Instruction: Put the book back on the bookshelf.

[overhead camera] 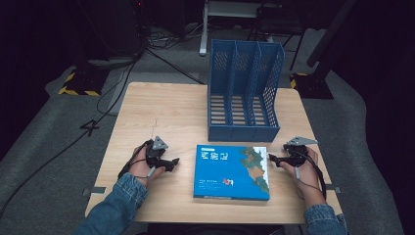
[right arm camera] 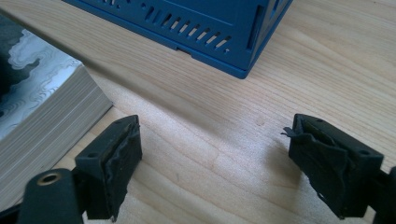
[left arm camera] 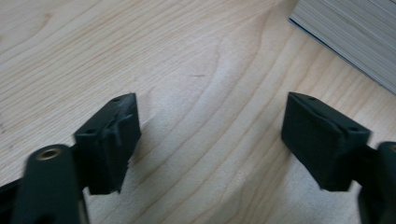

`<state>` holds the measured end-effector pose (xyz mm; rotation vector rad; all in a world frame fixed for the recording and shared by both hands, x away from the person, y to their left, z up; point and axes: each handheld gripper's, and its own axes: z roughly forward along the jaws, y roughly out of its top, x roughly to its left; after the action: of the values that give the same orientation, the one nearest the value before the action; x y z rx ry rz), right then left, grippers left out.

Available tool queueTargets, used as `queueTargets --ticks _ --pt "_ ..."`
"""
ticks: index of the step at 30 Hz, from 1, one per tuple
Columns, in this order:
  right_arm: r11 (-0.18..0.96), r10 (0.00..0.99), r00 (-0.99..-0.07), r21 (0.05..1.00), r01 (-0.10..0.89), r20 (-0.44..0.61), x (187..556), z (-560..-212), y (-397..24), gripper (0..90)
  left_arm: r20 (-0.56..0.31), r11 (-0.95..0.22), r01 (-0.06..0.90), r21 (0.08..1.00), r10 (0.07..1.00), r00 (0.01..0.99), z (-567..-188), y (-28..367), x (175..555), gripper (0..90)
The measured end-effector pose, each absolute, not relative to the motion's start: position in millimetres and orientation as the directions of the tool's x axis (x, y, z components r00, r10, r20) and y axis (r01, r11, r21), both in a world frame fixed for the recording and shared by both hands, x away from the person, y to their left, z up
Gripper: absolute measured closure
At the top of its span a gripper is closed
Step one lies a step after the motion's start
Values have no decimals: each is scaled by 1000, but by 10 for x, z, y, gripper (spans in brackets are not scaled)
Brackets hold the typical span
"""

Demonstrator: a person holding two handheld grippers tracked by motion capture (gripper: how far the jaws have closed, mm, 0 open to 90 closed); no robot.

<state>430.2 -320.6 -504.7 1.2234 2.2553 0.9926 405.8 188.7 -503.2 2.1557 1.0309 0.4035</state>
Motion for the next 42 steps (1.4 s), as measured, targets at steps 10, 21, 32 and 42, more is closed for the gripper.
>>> queueTargets --ticks 10,21,32,42 --pt "355 857 -516 729 586 -3 4260 -4999 -3201 358 -93 -356 559 749 778 621 -4813 1803 4097 356" --pt "329 866 -500 726 604 23 4125 -4805 -3152 346 -236 -309 584 750 700 674 -4629 1515 4026 354" --pt "325 846 -531 754 571 38 3968 -4612 -2983 314 -296 -344 606 717 637 712 -4696 1183 3979 359" --pt "388 759 -649 774 501 39 3769 -4444 -2589 287 -319 -381 640 667 630 708 -4841 1096 3994 308"
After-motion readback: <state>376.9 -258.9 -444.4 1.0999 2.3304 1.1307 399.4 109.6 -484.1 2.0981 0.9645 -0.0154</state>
